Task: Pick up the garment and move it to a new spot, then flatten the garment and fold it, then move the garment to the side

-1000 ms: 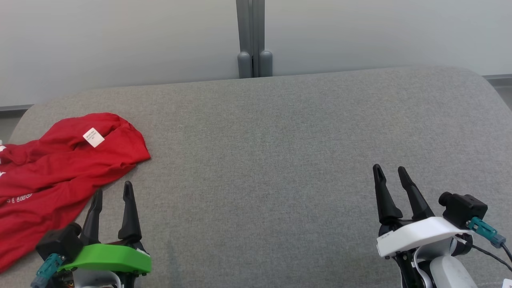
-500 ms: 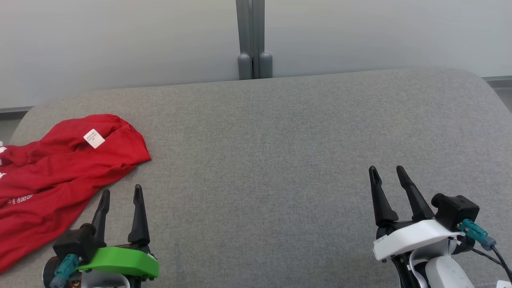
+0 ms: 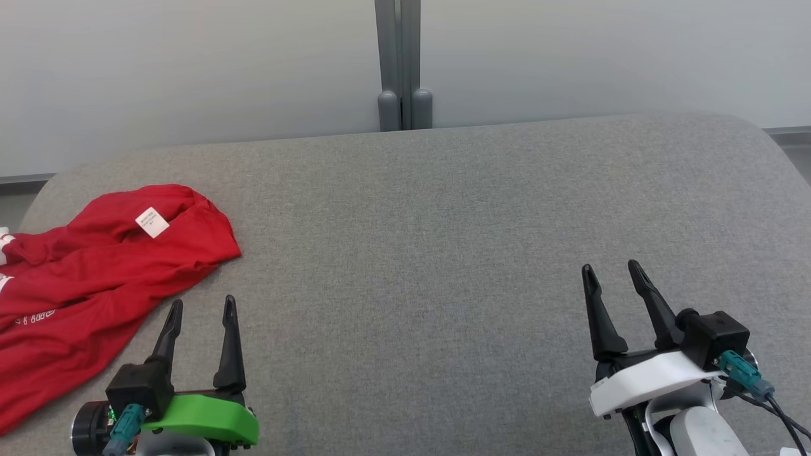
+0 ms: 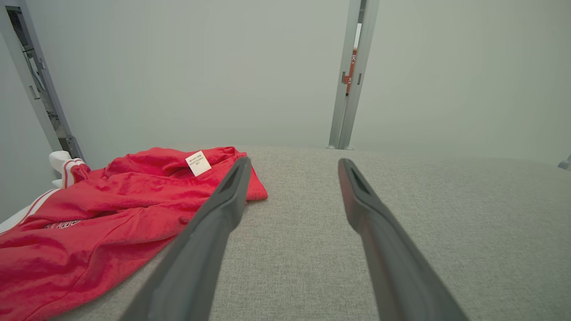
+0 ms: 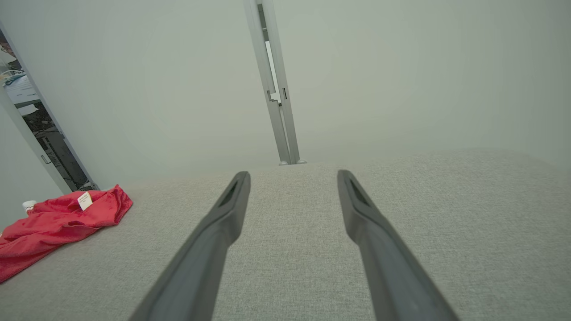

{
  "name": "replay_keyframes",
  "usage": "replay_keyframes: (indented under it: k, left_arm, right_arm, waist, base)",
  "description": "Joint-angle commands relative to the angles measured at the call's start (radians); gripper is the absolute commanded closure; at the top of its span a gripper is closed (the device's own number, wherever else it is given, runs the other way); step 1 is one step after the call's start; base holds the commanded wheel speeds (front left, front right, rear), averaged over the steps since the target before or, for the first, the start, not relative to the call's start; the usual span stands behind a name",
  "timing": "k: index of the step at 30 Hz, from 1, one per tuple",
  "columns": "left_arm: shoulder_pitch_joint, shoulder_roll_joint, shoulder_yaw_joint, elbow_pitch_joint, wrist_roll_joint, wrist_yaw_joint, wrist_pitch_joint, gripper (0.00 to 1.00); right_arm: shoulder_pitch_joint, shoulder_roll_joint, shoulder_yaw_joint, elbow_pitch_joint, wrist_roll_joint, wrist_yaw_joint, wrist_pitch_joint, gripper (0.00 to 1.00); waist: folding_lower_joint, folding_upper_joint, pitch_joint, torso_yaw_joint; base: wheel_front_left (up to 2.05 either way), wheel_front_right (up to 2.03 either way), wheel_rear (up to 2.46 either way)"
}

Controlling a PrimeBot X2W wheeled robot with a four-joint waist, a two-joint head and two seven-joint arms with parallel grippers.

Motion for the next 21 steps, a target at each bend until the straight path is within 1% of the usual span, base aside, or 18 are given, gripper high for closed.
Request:
replay_keyframes:
  k: [1, 14, 21]
  left_arm:
    - [-0.009, 0.009, -0.003, 0.0, 0.019, 0.004, -0.007, 0.0]
    - [0.014, 0.013, -0.01, -0.048, 0.071, 0.011, 0.048, 0.0]
    - [0.025, 0.022, -0.002, -0.062, 0.054, 0.02, 0.071, 0.0]
  right_arm:
    - [0.001, -0.004, -0.001, -0.001, -0.023, 0.0, -0.011, 0.0]
    - [0.003, -0.005, -0.009, 0.033, -0.078, 0.0, -0.035, 0.0]
    - [-0.004, -0.005, -0.01, 0.058, -0.054, 0.0, -0.033, 0.0]
  waist:
    - [0.0, -0.0001, -0.002, 0.0]
    - [0.0, -0.0001, -0.004, 0.008]
    - [0.0, -0.0001, -0.001, 0.007]
  base:
    - [0.0, 0.0, 0.0]
    - [0.0, 0.0, 0.0]
    - [0.0, 0.0, 0.0]
